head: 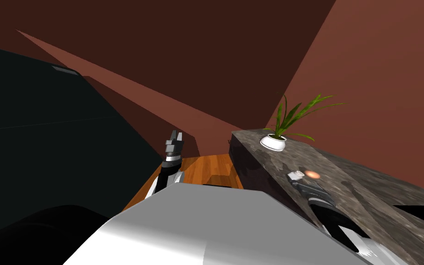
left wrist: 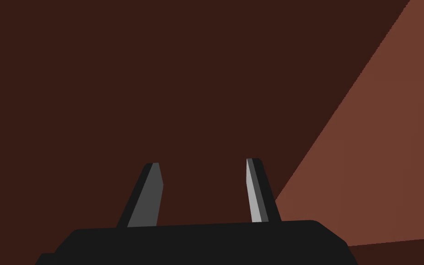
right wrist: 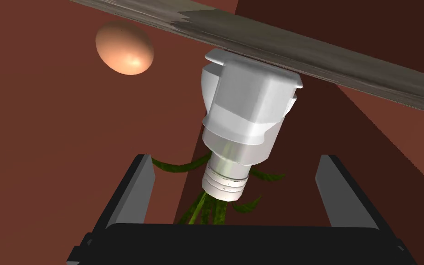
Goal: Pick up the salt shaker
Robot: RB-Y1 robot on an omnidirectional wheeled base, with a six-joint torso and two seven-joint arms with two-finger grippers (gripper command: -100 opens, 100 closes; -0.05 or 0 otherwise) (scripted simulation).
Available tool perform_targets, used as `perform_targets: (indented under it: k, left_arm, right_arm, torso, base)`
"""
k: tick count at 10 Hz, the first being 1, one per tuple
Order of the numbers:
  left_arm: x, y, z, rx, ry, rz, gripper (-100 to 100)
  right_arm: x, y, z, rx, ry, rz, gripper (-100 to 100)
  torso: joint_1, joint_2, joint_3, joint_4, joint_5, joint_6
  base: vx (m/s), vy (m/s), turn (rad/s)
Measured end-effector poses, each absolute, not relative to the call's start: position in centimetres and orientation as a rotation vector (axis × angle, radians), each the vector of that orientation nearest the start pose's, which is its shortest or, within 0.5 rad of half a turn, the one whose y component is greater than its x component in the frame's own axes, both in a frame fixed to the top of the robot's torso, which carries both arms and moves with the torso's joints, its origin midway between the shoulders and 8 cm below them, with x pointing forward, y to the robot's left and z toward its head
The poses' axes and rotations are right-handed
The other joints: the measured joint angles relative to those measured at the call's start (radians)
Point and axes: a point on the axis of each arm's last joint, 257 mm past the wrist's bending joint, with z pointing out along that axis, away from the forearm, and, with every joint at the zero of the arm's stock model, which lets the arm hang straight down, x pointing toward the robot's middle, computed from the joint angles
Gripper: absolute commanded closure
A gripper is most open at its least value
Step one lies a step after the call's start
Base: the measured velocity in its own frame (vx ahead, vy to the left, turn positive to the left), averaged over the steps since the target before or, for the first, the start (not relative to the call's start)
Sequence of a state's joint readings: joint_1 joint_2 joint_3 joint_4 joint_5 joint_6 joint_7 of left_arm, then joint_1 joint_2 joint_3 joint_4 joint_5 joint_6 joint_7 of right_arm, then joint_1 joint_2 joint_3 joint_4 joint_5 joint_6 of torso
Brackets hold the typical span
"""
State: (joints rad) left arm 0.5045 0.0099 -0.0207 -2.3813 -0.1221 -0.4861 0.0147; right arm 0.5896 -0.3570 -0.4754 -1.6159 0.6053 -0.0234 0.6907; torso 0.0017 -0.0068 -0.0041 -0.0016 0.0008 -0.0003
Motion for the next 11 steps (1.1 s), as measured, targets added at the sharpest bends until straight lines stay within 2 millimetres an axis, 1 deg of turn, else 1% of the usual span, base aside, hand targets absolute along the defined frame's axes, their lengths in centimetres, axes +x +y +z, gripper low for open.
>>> perform_targets:
  k: [1, 2, 3, 4, 6, 9, 11]
  left_arm:
    - [32.7, 25.3, 6.3, -0.517, 0.628, -1.273, 0]
    - [32.7, 25.3, 6.3, -0.517, 0.628, -1.273, 0]
    - [32.7, 25.3, 6.3, -0.517, 0.628, -1.273, 0]
    - [32.7, 25.3, 6.3, -0.517, 0.628, -1.273, 0]
    - [32.7, 25.3, 6.3, -0.517, 0.628, -1.273, 0]
    - [32.7, 25.3, 6.3, -0.517, 0.628, -1.273, 0]
    - [32.7, 25.3, 6.3, -0.517, 0.628, -1.273, 0]
  right_arm:
    - [24.9, -63.4, -30.3, 0.266, 1.875, -0.7, -100]
    - [24.9, -63.6, -30.3, 0.263, 1.876, -0.705, 0]
    - [24.9, -63.5, -30.3, 0.264, 1.876, -0.704, -100]
    - [25.9, -63.3, -30.8, 0.259, 1.879, -0.698, -100]
    - [28.0, -63.6, -31.4, 0.249, 1.882, -0.689, -100]
    - [30.7, -63.4, -32.4, 0.242, 1.891, -0.674, -100]
    - [32.7, -63.3, -32.6, 0.235, 1.886, -0.663, -100]
  torso:
    - [-0.001, -0.001, 0.0, 0.0, 0.0, 0.0]
    - [-0.001, 0.002, 0.001, 0.0, 0.0, 0.0]
    - [-0.002, 0.005, 0.003, 0.001, -0.001, 0.0]
    - [-0.002, 0.008, 0.005, 0.002, -0.001, 0.0]
    - [-0.002, 0.012, 0.007, 0.002, -0.001, 0.0]
    - [-0.002, 0.012, 0.007, 0.003, -0.001, 0.0]
    - [-0.003, 0.01, 0.006, 0.002, -0.001, 0.0]
  base:
    - [0.056, 0.014, 0.0]
    - [0.01, 0.003, 0.001]
    - [-0.047, 0.004, -0.08]
    - [-0.063, -0.001, -0.059]
    - [-0.076, 0.014, -0.059]
    - [-0.065, 0.003, -0.045]
    - [-0.054, 0.002, -0.063]
